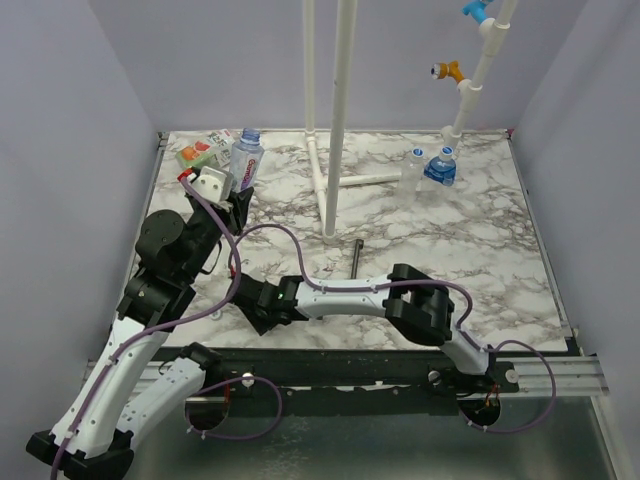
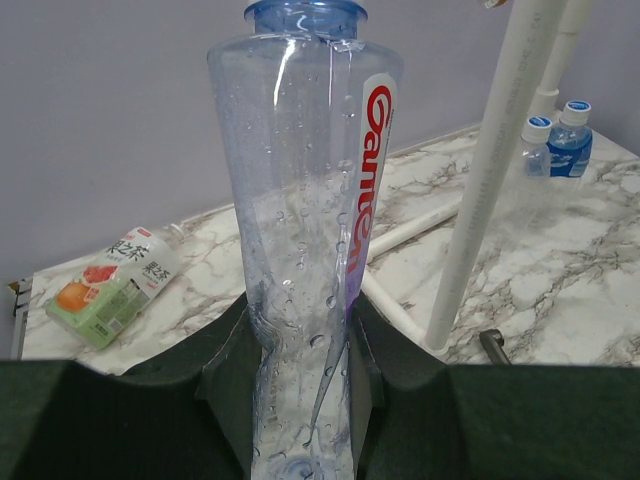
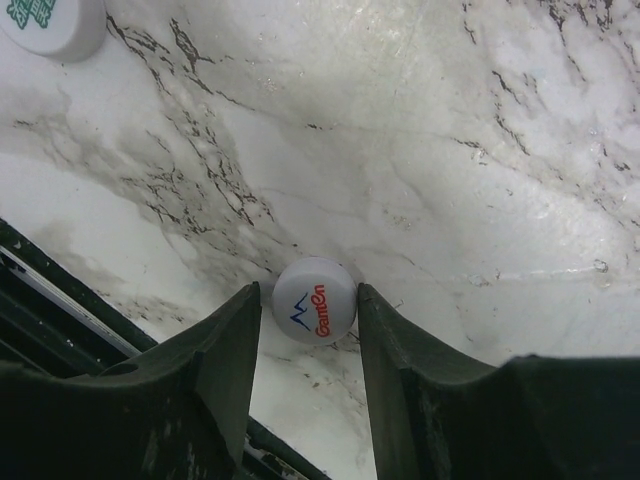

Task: Screw on the bottle caps
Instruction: Screw the bottle cap onto the plastic bottle.

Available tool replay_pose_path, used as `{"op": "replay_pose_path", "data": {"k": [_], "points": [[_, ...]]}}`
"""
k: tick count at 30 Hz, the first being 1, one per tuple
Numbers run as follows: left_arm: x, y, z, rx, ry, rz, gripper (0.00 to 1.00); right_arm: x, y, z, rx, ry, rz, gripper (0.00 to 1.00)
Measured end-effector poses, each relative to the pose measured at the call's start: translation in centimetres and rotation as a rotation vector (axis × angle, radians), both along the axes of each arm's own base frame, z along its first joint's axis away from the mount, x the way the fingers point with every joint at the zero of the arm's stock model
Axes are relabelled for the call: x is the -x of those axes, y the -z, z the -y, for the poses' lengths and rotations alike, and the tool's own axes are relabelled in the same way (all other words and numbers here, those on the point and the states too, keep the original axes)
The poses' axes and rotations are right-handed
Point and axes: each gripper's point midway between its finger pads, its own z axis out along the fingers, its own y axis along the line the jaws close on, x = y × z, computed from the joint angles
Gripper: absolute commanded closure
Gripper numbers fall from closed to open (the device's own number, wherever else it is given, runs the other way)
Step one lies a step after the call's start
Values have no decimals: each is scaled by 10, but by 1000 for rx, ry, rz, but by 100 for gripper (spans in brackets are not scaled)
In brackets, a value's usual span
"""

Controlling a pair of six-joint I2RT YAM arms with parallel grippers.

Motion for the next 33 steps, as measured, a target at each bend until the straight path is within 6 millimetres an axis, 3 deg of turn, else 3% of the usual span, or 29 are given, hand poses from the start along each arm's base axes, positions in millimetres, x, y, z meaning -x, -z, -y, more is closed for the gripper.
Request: {"op": "replay_pose_path", "data": {"k": [6, 11, 15, 18, 23, 27, 33], "points": [[0, 0, 0, -6, 0, 3, 79, -2, 1, 1, 15, 9, 7, 70], [-1, 1, 0, -19, 3, 5, 79, -5, 1, 6, 21, 32, 20, 75], [-2, 4, 7, -38, 35, 0, 80, -11, -5, 41, 46, 67, 11, 75], [-6, 13, 16, -57, 76, -23, 80, -26, -34, 65, 17, 114, 17, 75], [-15, 28, 36, -75, 156, -65, 80, -58, -122, 91, -178, 212, 71, 75], [-20, 39, 53, -82, 220, -82, 80, -78, -169, 148, -294, 308, 95, 75], [-14, 68, 93, -115, 366, -117, 81, -117, -178, 220, -355, 466, 72, 75]]}}
